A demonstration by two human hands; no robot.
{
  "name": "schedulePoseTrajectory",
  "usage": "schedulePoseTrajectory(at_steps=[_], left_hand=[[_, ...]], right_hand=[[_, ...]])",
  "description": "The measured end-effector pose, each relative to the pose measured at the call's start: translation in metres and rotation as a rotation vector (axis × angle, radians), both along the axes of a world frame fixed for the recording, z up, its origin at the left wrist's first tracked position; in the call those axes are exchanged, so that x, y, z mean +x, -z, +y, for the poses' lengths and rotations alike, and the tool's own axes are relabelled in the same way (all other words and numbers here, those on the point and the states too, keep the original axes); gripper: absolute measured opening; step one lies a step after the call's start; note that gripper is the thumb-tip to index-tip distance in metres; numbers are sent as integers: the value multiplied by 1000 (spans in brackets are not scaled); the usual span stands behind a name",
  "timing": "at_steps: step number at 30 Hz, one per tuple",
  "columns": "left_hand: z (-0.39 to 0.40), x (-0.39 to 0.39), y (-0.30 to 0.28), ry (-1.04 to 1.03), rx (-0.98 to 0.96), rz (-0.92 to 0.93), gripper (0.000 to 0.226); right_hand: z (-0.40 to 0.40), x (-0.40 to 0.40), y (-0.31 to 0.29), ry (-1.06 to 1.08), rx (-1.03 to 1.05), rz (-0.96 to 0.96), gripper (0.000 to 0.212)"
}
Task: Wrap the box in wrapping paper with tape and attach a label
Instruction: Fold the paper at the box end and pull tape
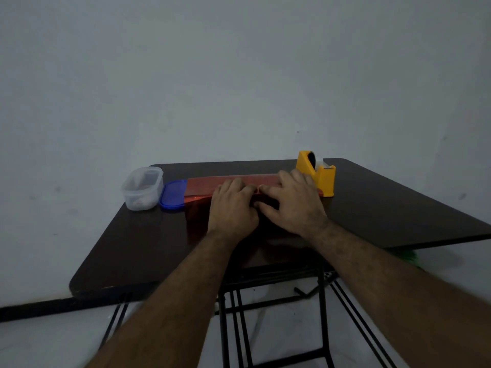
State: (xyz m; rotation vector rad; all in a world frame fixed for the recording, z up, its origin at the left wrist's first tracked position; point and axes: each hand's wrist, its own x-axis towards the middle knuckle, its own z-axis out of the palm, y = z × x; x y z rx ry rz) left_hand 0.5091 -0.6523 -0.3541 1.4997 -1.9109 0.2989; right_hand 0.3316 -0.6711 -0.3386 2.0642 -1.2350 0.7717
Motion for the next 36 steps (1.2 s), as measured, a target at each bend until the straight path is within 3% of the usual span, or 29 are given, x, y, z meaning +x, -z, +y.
schedulePoseTrajectory(at_steps=[4, 7, 11, 14, 19, 26, 36], left_hand=[[2, 2, 0, -7, -3, -22, 51], [1, 0, 1, -19, -12, -35, 54], [-2, -1, 5, -32, -81, -39, 50], [-5, -1, 7, -40, -110, -44, 46], [-8, -2, 7, -41, -107, -57, 43], [-9, -3, 5, -41, -63, -74, 43], [-11, -3, 5, -44, -95, -63, 42]], right_hand=[[-7, -24, -1, -47, -67, -71, 47], [-25, -55, -13, 4, -48, -305, 49], [-57, -96, -43, 190, 193, -713, 48], [-76, -116, -68, 314, 417, -900, 41], [-96, -124, -89, 427, 764, -1009, 49], [-119, -122, -98, 477, 1020, -956, 60], [-140, -131, -93, 569, 1101, -1056, 43]])
